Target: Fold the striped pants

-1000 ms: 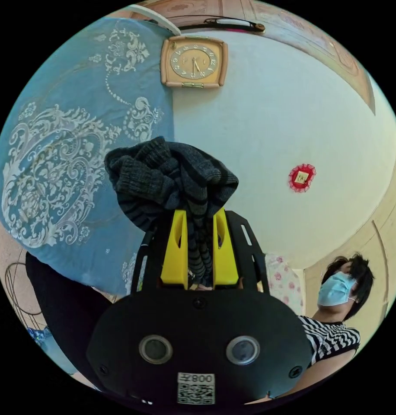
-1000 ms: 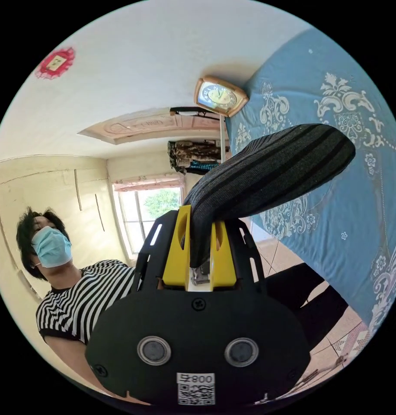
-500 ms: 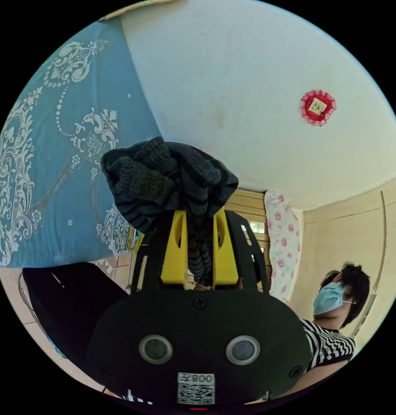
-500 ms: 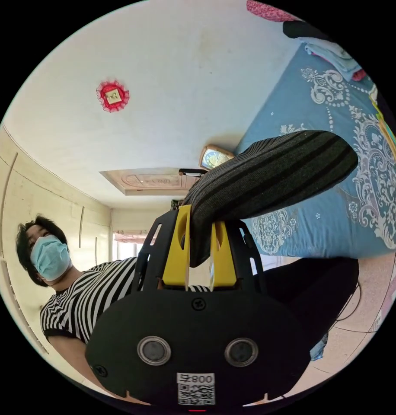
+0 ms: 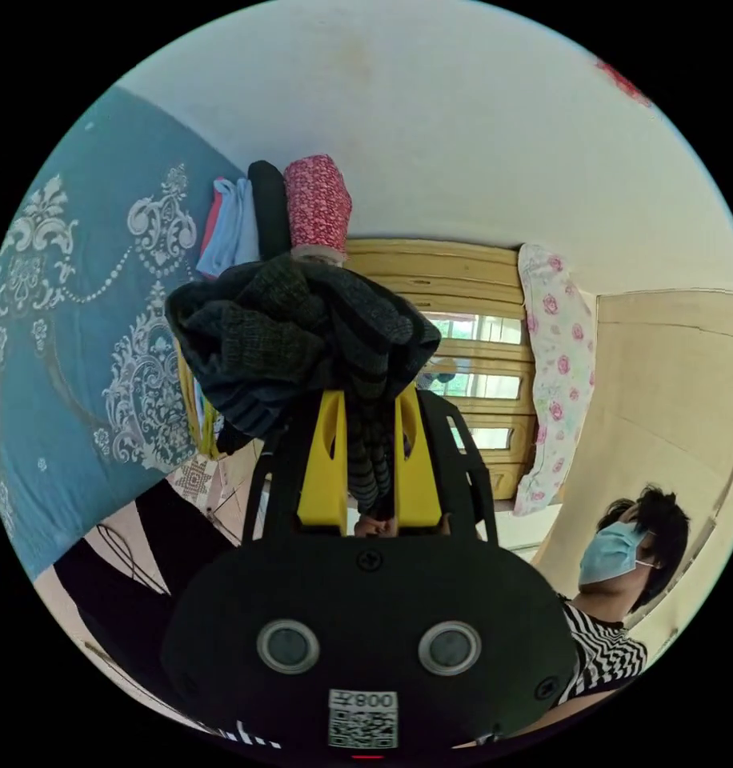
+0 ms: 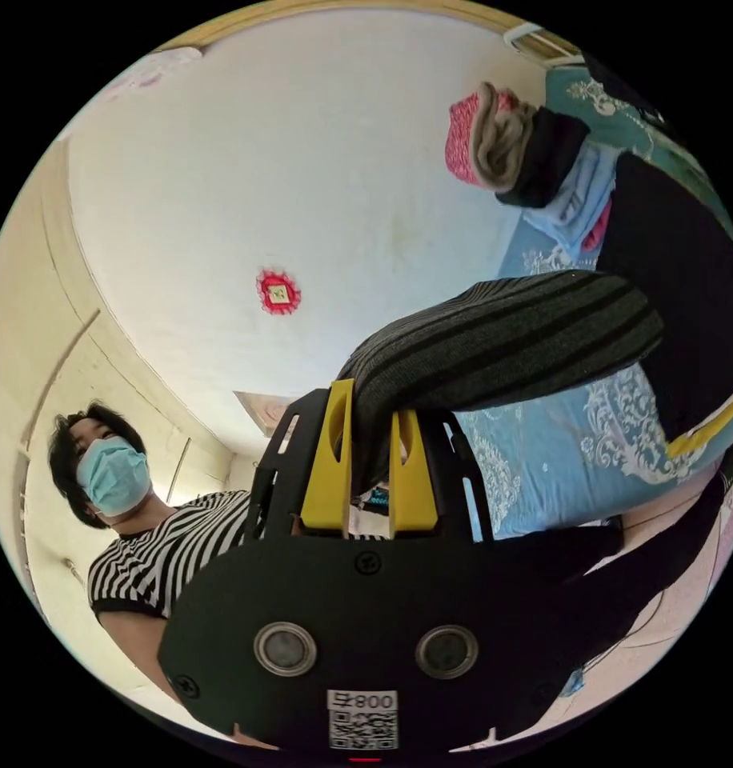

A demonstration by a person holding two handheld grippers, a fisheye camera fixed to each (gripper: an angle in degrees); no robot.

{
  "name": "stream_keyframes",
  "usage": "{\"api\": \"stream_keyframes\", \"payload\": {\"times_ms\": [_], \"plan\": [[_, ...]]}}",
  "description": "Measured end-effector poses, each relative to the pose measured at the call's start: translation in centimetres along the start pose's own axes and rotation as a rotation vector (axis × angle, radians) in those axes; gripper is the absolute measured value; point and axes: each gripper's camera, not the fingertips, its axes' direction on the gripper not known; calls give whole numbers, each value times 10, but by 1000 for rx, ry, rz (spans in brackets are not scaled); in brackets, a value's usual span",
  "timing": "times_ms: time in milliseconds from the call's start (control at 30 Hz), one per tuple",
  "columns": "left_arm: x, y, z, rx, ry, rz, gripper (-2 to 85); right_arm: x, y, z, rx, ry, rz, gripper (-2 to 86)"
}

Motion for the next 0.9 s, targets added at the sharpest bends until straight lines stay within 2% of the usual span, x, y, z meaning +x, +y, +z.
{"api": "stream_keyframes", "payload": {"times_ms": [233, 367, 500, 633, 700, 767, 800, 900], "plan": [[-79, -98, 259, -126, 13, 200, 95, -33, -94, -205, 140, 0, -177, 63], [-134, -153, 423, -223, 81, 278, 95, -68, -141, -321, 238, 102, -282, 65], [-199, -189, 544, -317, 131, 322, 96, -80, -164, -396, 289, 226, -324, 65], [-322, -219, 663, -433, 41, 320, 98, -19, -182, -460, 336, 287, -173, 71], [-397, -228, 705, -495, -50, 222, 98, 26, -184, -478, 353, 330, -35, 73], [-490, -230, 740, -533, -273, 93, 94, 83, -184, -488, 336, 379, 200, 76], [-508, -229, 745, -539, -298, 74, 93, 93, -184, -487, 321, 379, 231, 77], [-571, -227, 761, -504, -222, 40, 92, 107, -179, -492, 327, 321, 241, 77]]}}
